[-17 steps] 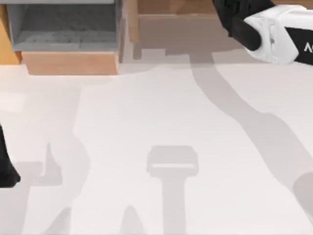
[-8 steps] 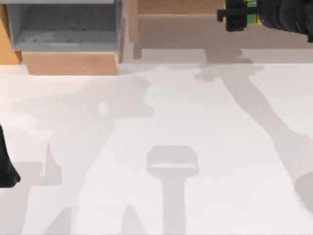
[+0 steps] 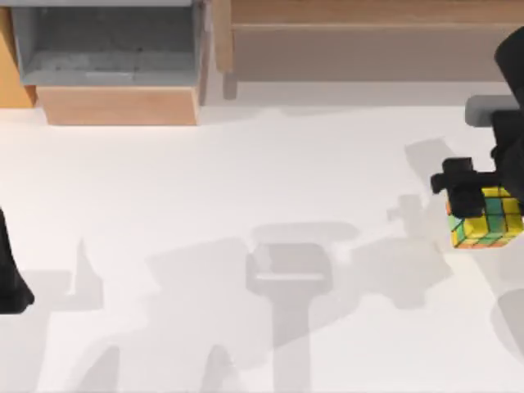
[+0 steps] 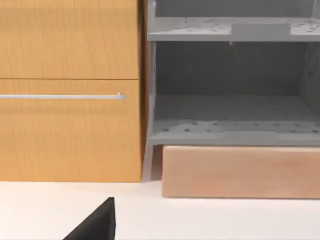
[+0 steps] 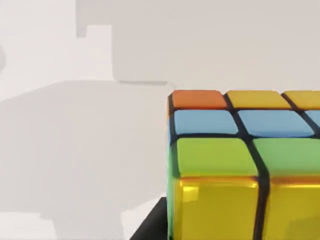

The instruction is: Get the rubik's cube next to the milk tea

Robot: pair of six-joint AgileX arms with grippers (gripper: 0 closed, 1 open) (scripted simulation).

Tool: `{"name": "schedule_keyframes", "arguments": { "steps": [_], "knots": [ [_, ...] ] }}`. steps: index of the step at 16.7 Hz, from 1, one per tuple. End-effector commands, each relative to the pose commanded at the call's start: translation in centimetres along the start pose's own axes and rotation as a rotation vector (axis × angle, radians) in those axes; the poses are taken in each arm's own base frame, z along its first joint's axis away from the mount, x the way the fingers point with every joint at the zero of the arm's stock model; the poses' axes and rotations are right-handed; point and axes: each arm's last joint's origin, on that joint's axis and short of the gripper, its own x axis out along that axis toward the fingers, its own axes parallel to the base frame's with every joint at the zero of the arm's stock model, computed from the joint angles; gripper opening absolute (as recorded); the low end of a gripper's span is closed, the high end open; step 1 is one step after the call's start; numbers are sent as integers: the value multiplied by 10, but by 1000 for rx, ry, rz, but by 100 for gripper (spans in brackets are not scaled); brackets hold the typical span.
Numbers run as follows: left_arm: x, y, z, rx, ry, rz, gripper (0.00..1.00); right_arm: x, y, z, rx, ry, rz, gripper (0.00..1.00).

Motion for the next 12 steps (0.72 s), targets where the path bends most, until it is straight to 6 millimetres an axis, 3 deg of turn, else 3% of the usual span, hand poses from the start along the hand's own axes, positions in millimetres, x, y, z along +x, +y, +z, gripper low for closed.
{"name": "schedule_keyframes", "arguments": {
  "steps": [5, 12],
  "knots": [
    [0, 0, 0, 0, 0, 0, 100, 10, -12, -28, 43, 230, -34, 0],
    [0, 0, 0, 0, 0, 0, 100, 10, -11, -28, 40, 235, -34, 0]
  ]
}}
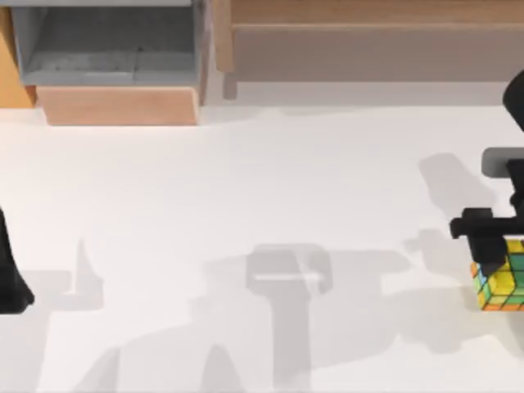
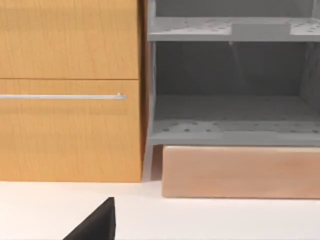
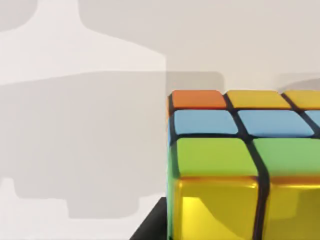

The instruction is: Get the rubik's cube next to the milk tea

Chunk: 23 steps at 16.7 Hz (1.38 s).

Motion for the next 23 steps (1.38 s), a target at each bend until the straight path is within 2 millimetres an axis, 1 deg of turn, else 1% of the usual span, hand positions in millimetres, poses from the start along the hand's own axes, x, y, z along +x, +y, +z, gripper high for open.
{"name": "schedule_keyframes", "arguments": {
  "steps": [12, 16, 20, 23],
  "knots": [
    [0, 0, 0, 0, 0, 0, 100, -10, 3, 3, -1, -69, 20, 0],
    [0, 0, 0, 0, 0, 0, 100, -11, 3, 4, -1, -89, 27, 0],
    [0, 0, 0, 0, 0, 0, 100, -3, 1, 4, 1, -76, 24, 0],
    [0, 0, 0, 0, 0, 0, 100, 12, -1, 1, 3, -27, 9, 0]
  ]
}}
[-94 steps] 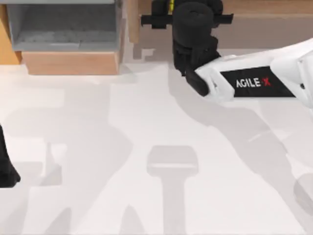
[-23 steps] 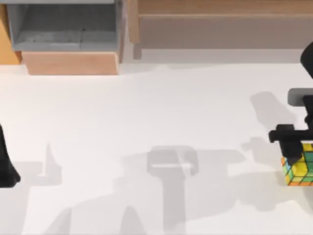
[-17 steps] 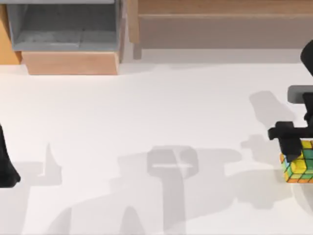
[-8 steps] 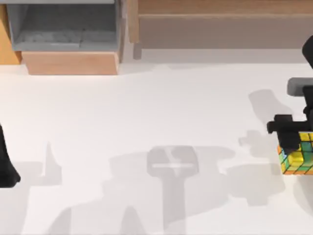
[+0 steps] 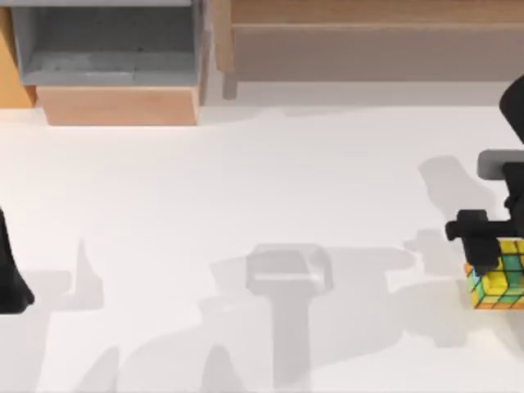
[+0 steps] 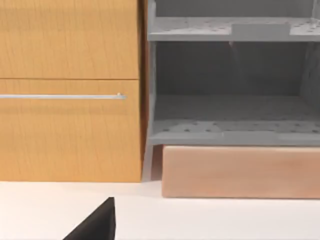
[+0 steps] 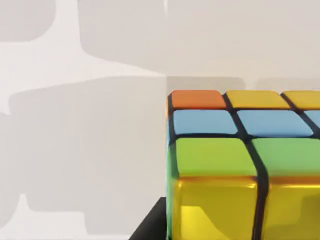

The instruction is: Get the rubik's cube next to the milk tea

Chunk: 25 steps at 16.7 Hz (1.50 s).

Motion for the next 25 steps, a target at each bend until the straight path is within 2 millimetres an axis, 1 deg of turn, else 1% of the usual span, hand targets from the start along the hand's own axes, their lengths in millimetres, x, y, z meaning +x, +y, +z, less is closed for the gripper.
{"name": "schedule_keyframes", "arguments": {
  "steps": [2, 6, 19, 20, 25],
  "knots": [
    [0, 0, 0, 0, 0, 0, 100, 8, -1, -2, 1, 30, -9, 0],
    [0, 0, 0, 0, 0, 0, 100, 8, -1, -2, 1, 30, -9, 0],
    [0, 0, 0, 0, 0, 0, 100, 8, -1, -2, 1, 30, -9, 98],
    [0, 0, 0, 0, 0, 0, 100, 8, -1, -2, 1, 30, -9, 100],
    [0, 0, 0, 0, 0, 0, 100, 8, -1, -2, 1, 30, -9, 100]
  ]
}}
